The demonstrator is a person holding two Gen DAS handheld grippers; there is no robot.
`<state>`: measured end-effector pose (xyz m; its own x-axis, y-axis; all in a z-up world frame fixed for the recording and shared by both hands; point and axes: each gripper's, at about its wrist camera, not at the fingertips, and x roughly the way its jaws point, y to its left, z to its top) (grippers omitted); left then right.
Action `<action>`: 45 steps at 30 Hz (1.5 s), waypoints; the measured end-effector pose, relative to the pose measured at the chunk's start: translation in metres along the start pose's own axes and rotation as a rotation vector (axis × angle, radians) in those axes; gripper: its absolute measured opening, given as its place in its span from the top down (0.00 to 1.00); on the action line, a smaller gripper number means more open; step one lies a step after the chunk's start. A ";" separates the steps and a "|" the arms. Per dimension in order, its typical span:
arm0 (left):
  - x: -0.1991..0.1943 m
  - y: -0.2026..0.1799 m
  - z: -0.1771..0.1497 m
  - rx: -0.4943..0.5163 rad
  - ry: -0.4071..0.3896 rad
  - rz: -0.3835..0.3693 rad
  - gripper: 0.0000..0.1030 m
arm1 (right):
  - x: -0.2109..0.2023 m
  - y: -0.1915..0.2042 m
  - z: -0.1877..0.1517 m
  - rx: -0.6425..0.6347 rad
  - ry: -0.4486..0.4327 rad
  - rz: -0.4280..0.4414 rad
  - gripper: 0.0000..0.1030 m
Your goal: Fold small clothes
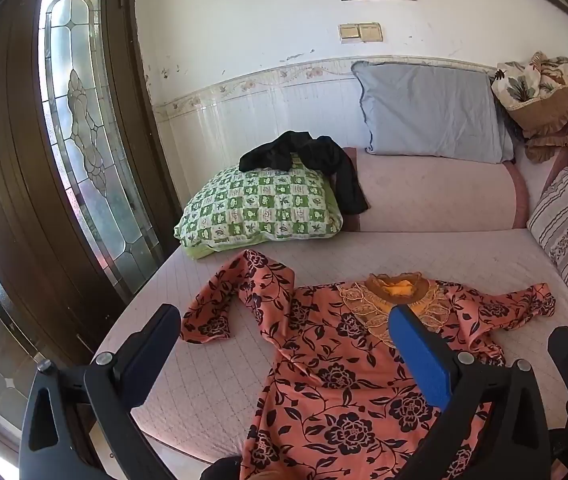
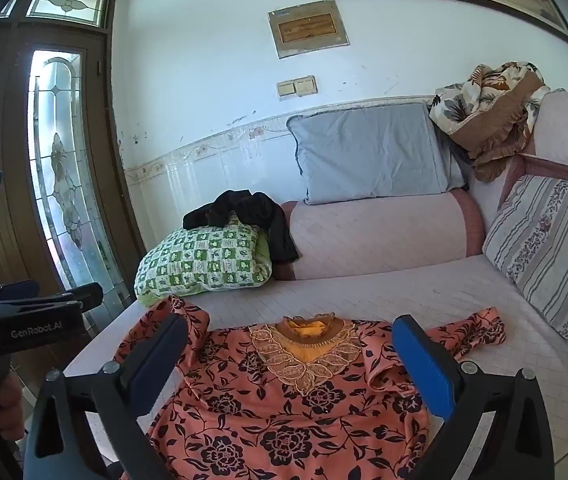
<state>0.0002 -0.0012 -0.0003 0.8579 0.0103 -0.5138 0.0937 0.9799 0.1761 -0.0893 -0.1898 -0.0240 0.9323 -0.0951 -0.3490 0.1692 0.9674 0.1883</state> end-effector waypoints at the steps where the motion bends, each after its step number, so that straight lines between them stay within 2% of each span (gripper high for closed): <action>1: 0.001 0.000 0.000 0.001 0.002 -0.001 0.00 | 0.000 0.000 0.000 -0.002 0.002 0.002 0.00; 20: 0.015 0.023 -0.009 -0.050 0.003 0.031 0.00 | 0.008 0.002 -0.003 -0.011 0.037 -0.005 0.00; 36: 0.029 0.069 -0.017 -0.138 0.017 0.102 0.00 | 0.023 0.030 -0.011 -0.061 0.078 0.018 0.00; 45: 0.035 0.074 -0.023 -0.154 0.022 0.126 0.00 | 0.028 0.038 -0.013 -0.079 0.089 0.027 0.00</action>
<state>0.0254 0.0761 -0.0243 0.8467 0.1376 -0.5139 -0.0936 0.9894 0.1106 -0.0609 -0.1527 -0.0384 0.9034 -0.0507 -0.4258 0.1152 0.9852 0.1270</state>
